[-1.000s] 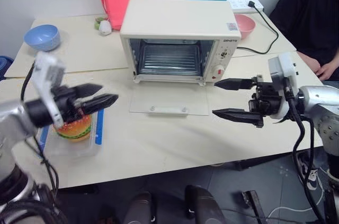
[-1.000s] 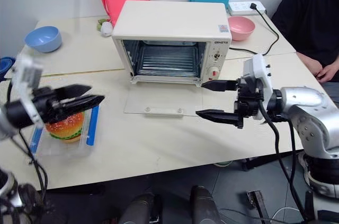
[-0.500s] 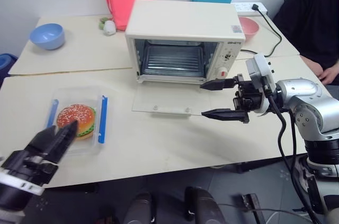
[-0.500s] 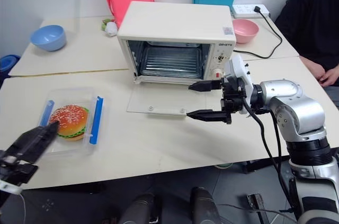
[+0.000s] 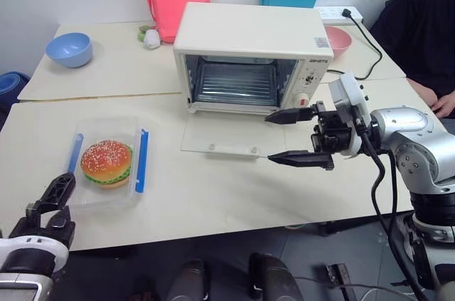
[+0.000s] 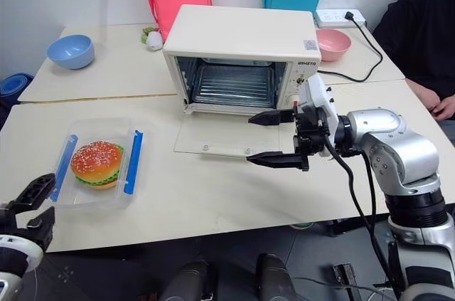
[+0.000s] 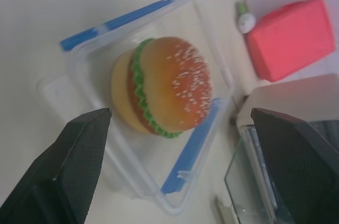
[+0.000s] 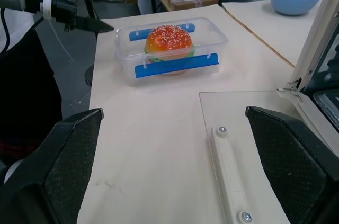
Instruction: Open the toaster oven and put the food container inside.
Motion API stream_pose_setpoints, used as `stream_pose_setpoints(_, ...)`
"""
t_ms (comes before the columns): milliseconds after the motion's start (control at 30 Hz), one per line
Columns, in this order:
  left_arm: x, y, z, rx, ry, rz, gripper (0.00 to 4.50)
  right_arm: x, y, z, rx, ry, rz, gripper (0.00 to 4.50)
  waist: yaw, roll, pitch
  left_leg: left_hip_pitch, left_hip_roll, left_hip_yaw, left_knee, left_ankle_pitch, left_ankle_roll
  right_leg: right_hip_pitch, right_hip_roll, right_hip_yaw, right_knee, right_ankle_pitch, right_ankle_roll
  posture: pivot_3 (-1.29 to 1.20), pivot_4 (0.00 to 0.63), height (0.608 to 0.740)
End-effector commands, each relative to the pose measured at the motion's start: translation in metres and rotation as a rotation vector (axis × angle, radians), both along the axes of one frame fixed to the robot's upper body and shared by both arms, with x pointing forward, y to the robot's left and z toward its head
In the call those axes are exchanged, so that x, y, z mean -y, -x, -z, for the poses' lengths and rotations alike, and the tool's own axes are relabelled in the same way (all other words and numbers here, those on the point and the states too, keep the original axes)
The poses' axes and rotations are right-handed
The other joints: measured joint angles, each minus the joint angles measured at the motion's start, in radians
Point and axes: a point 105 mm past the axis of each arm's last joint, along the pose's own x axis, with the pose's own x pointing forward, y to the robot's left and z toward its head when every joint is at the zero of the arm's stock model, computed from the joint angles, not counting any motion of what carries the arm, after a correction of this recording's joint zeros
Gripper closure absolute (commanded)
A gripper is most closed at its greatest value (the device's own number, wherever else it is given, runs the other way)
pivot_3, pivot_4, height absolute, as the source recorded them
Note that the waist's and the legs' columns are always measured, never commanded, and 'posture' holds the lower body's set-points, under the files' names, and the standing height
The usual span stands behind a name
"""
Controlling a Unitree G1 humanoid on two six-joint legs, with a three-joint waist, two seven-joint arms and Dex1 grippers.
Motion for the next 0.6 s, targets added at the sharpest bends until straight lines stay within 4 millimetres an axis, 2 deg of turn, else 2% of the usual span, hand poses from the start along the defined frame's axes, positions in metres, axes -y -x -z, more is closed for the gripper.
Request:
stream_pose_setpoints(33,0.012,-0.005,-0.004,0.017,0.018,0.044,0.02,0.003,0.006,-0.009,0.044,-0.017,0.018,0.0,0.0,0.0,0.0,0.0,0.0,0.0,0.0,0.0,0.0,0.0,0.0,0.0,0.0,0.0,0.0,0.0,0.15,0.74)
stream_pose_setpoints(233,0.022,-0.007,0.014,-0.073,0.113,0.028,0.02,0.004,0.009,-0.008,0.05,-0.027,0.037,0.0,0.001,0.0,0.0,0.003,0.0,0.004,-0.002,0.001,0.001,0.002,0.0,-0.001,-0.002,0.0,0.0,0.0,0.15,0.74)
stream_pose_setpoints(333,0.022,-0.009,0.014,-0.078,0.112,0.023,0.02,0.006,0.009,-0.009,0.055,-0.033,0.05,0.0,0.001,0.0,0.0,0.004,0.001,0.005,-0.003,0.001,0.002,0.003,0.0,-0.002,-0.004,0.0,0.0,0.0,0.15,0.74)
stream_pose_setpoints(600,0.005,-0.014,0.027,-0.136,0.18,-0.069,0.02,0.008,0.01,-0.007,0.053,-0.034,0.074,0.0,0.002,0.0,0.0,0.004,0.001,0.005,-0.004,0.002,0.001,0.003,0.0,-0.002,-0.004,0.0,-0.001,0.0,0.15,0.74)
